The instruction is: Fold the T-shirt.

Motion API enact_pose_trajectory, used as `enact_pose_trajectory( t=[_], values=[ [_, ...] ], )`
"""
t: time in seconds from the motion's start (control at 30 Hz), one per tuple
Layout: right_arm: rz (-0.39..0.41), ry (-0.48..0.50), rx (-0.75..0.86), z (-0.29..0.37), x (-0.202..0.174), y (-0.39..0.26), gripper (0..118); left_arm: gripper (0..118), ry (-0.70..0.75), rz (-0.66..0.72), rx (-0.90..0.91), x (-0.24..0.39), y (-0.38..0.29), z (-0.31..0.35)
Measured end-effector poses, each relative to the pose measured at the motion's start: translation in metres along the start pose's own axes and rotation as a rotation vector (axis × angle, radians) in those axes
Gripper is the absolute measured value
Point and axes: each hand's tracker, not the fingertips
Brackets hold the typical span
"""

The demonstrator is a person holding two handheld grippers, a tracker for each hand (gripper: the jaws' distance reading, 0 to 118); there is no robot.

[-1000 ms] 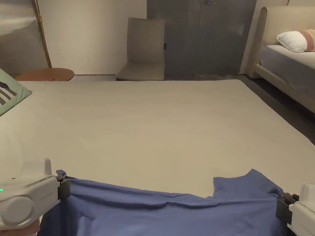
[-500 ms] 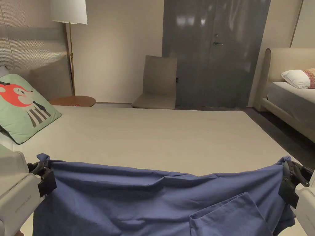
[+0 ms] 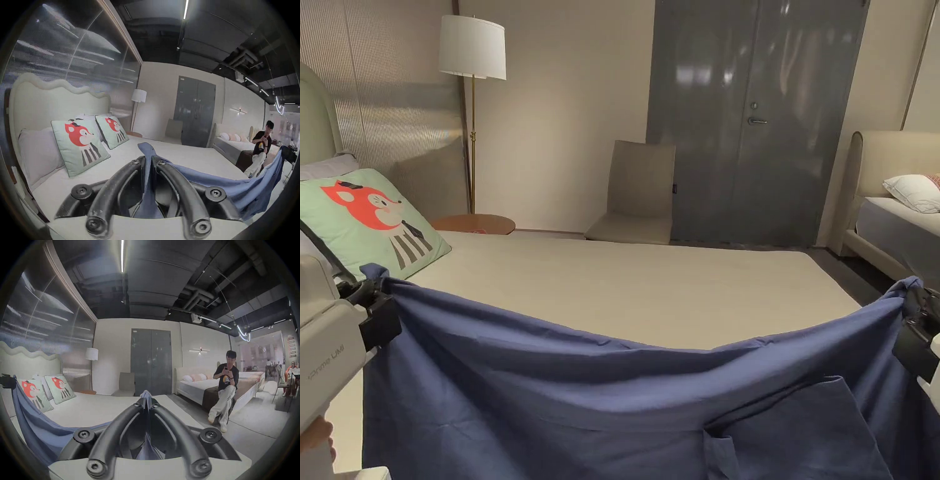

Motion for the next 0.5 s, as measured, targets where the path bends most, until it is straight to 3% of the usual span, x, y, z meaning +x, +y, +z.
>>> enact_pose_trajectory(
  t=[0.5],
  values=[
    [0.0, -0.003, 0.047, -0.095, -0.009, 0.06, 3, 3, -0.022, -0.017, 0.041, 0.026, 0.075, -0.085]
  ],
)
